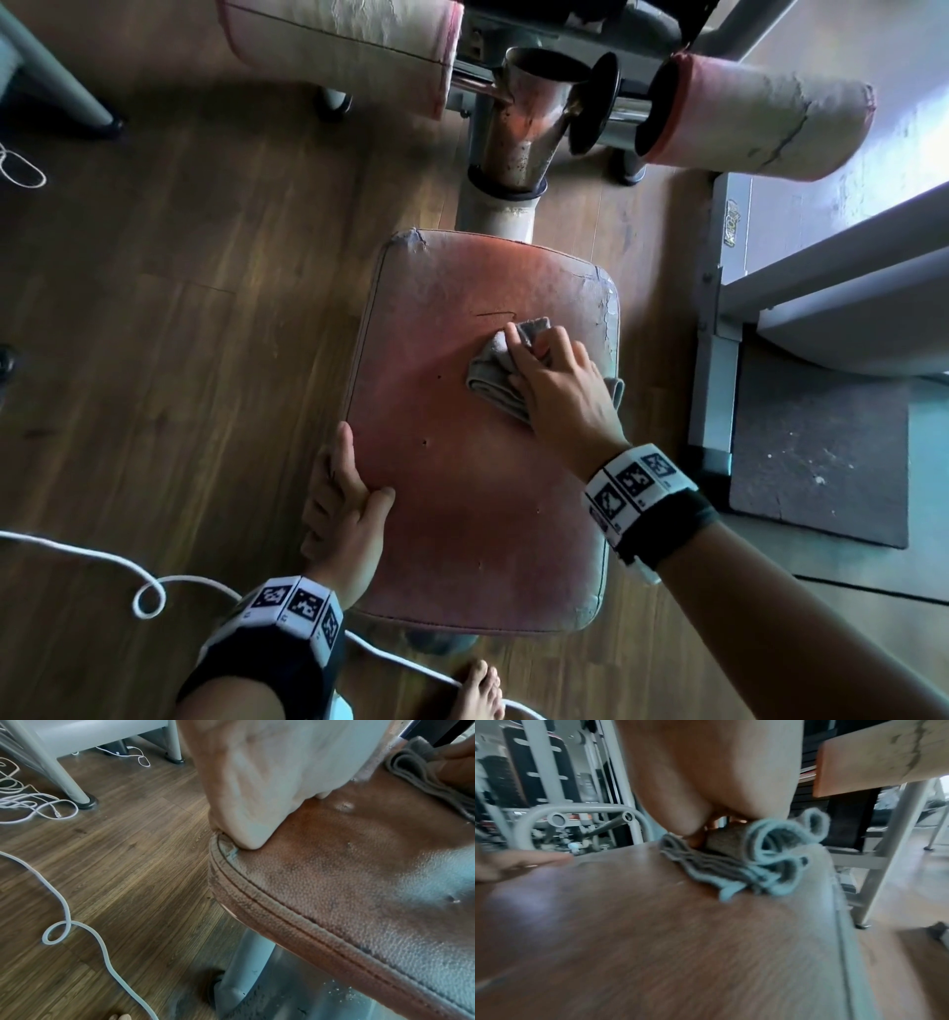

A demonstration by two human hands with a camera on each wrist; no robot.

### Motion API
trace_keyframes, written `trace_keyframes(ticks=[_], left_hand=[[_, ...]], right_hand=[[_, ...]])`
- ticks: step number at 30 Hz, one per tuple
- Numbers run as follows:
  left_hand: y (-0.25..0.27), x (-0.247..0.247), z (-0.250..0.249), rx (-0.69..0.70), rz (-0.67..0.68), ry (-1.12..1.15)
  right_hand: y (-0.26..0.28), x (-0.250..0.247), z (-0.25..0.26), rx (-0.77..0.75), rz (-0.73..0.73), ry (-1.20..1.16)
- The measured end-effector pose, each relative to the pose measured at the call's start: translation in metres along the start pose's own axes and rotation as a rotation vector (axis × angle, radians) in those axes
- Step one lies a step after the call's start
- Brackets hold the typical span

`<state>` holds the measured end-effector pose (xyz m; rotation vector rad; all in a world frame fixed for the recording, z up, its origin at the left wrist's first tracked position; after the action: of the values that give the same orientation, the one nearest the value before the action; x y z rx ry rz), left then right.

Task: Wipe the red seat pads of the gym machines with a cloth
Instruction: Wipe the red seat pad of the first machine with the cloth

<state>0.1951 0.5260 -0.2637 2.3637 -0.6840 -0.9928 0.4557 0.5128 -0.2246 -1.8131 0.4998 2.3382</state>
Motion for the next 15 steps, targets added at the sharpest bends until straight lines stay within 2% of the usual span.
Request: trace_keyframes(ticks=[6, 12, 15], left_hand=[[0.000, -0.001, -0.003, -0.015, 0.003, 0.007], [0.001, -0.001, -0.004, -0.017, 0.013, 0.020], [0.002, -0.002, -0.007, -0.023, 0.014, 0.004]], right_hand=[[-0.021, -0.003, -0.002, 0.104, -0.006, -0.030], [0.002, 0.002, 0.009, -0.009, 0.024, 0.006], [-0.018, -0.003, 0.002, 0.062, 0.025, 0.008]])
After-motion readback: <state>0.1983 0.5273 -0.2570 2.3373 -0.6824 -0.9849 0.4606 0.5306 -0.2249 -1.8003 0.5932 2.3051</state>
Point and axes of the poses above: each hand's wrist, its own y-axis away from the middle knuckle, its own x-axis out of the palm, z = x × y, the point moved 5 cm from there along -y, towards the middle knuckle
